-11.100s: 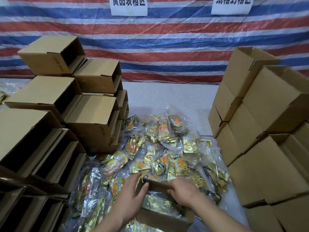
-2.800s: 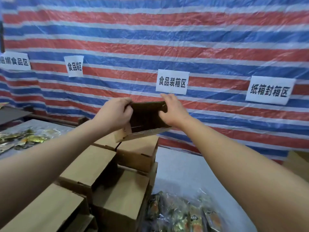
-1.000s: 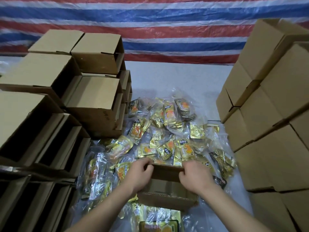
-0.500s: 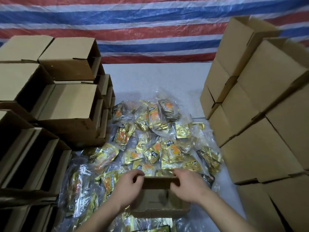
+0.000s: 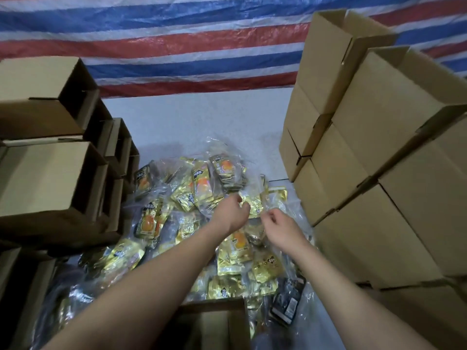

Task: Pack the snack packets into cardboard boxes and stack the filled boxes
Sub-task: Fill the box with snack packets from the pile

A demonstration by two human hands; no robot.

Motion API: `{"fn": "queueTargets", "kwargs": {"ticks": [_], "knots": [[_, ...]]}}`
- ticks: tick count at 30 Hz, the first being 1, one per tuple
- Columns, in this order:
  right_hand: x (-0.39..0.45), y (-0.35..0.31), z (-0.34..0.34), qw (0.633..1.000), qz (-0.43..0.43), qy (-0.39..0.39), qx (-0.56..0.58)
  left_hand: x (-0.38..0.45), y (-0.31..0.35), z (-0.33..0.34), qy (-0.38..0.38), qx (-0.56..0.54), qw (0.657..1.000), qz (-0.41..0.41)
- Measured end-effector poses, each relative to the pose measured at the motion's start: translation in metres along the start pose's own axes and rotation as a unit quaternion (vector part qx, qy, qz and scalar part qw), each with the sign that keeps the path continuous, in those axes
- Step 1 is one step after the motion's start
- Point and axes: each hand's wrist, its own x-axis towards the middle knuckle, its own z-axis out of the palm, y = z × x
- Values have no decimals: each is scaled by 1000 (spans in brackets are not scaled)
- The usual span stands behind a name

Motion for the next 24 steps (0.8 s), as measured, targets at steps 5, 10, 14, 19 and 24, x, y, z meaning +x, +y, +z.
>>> {"fn": "queueTargets", "kwargs": {"ticks": [5,10,14,19,24], "knots": [[41,10,-9,997,48,20,48,53,18,46,-81,63,989,-103],[53,27,-11,995,68,26,71,90,22,82,-45,141,975,-168],[52,43,-13,993,79,30,84,105,28,100,13,164,964,-207],[52,60,-18,991,93,33,93,105,22,104,18,74,975,-208],[44,64,-20,986,115,48,108,64,26,95,-26,-187,969,-161]]}}
